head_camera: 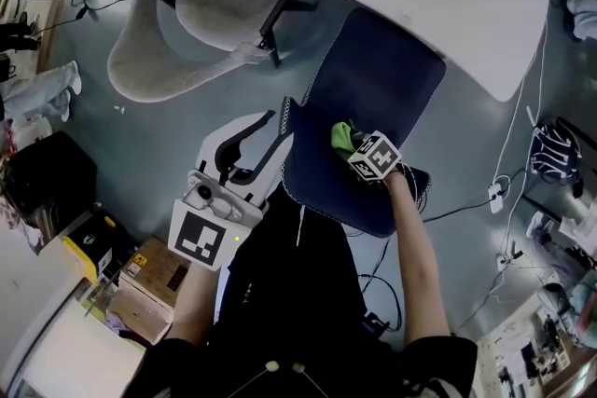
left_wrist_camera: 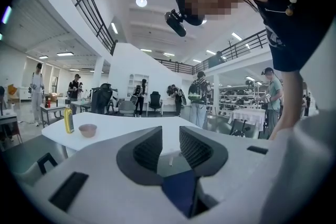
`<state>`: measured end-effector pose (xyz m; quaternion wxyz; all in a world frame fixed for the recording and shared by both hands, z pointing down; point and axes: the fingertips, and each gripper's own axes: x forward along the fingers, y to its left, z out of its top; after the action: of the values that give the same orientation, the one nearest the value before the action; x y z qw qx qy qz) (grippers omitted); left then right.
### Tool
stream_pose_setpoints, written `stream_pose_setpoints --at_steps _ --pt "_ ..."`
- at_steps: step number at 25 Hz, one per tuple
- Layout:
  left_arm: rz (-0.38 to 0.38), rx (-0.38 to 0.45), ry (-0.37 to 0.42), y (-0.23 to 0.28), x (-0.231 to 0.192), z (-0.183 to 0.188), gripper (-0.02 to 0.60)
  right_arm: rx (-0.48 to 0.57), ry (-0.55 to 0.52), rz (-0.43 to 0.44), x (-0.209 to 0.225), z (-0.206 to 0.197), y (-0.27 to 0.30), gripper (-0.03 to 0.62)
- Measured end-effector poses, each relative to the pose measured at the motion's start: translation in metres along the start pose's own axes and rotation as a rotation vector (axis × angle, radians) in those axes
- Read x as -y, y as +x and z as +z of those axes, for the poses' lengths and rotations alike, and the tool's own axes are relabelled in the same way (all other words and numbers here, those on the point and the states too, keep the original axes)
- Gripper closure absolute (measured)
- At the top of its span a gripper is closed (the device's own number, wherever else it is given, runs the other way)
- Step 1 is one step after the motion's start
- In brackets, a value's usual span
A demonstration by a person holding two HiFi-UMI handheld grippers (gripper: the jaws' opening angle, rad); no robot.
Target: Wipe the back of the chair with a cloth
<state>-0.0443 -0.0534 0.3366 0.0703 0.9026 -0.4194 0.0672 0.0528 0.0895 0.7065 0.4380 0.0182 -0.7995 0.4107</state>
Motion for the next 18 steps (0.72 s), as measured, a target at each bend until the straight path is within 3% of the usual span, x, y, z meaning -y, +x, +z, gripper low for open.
stream_pose_setpoints --at_steps 18 --pt "-0.043 0.07 -0.003 0.021 0.014 0.041 0.479 0.164 -0.159 0.043 -0.136 0.032 -0.081 0.576"
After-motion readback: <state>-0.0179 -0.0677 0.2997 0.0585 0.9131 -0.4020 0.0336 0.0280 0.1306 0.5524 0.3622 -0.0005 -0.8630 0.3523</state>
